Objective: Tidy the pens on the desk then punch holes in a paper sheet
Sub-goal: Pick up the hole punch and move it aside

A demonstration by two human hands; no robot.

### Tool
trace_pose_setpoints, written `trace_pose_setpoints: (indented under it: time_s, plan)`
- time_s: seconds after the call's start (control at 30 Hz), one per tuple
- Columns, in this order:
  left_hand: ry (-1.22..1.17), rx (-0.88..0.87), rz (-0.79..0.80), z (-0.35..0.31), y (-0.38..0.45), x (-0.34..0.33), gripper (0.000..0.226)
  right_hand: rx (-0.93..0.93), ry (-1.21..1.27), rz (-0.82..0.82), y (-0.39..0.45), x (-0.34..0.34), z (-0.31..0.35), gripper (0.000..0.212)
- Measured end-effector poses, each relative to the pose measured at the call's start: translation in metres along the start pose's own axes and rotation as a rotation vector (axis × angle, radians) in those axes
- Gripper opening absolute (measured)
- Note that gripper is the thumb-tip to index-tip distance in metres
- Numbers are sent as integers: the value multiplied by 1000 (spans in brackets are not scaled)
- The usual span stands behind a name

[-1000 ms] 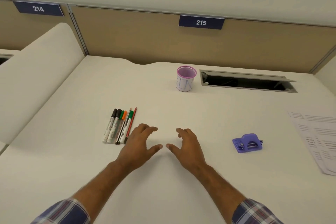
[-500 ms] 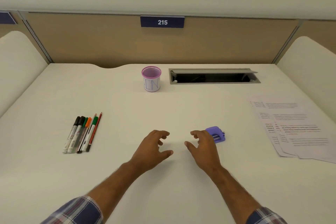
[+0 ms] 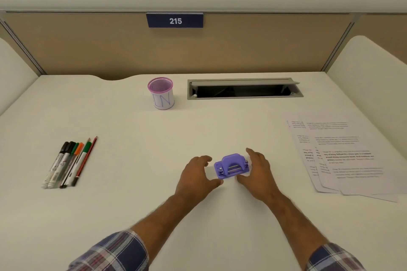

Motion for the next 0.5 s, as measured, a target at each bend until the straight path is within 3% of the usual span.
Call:
trace_pose_setpoints:
  time_s: [0.17, 0.33, 0.5]
  plan:
    - [21, 21, -11, -14, 5, -15, 71, 101, -23, 56, 7, 4, -6, 63]
    - [-12, 30, -31, -24, 8, -25, 51, 189, 36, 49, 10, 9, 4, 37]
    - [-30, 62, -76, -24, 12, -27, 35, 236, 70, 2, 6, 13, 5, 26]
Point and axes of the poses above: each hand's wrist, its own y-axis towards the middle knuckle, its own x-axis out of the back of the hand, z = x × y, the point moved 7 cm from there along y, towards the middle knuckle, and after that the axes turned 10 degrees about y, right-handed, at the moved point
